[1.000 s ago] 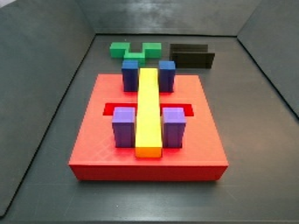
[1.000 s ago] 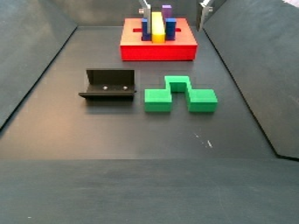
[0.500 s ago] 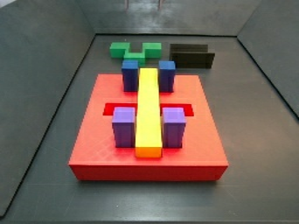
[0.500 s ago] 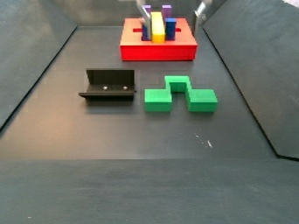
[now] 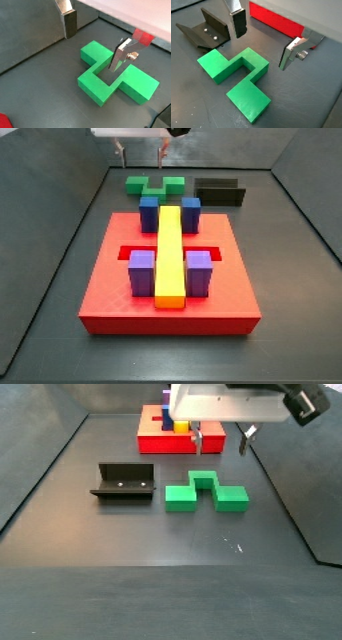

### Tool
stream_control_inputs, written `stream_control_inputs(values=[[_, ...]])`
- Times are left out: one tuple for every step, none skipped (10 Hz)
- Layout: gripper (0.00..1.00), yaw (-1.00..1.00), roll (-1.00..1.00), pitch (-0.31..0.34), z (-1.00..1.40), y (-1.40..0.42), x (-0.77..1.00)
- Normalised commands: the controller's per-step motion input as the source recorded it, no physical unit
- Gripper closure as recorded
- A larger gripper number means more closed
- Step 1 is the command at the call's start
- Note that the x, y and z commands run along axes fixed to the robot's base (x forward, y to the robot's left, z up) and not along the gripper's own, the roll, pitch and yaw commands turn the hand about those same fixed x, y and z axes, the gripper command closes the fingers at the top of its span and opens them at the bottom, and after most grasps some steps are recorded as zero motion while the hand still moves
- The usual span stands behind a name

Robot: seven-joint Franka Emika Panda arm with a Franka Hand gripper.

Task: Pick up the green object. Move up. Place the green object on the fixture. Regrasp the green object. Move to above the board. Insert the green object.
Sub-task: Pick up the green object.

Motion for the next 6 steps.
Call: stream_control_inputs(values=[[0.0,0.0,-0.16,-0.147,-0.25,-0.09,0.25],[0.0,0.0,-0.19,-0.17,-0.24,-0.1,0.43],[0.0,0.0,-0.2,-0.194,-0.3,-0.08,0.38],[0.0,0.0,-0.16,-0.149,-0.37,-0.03,0.2],[0.0,0.04,-0.12,-0.074,-0.46,0.0,0.05],[0.0,0.07,-0.1,-0.044,-0.54,0.0,0.0]])
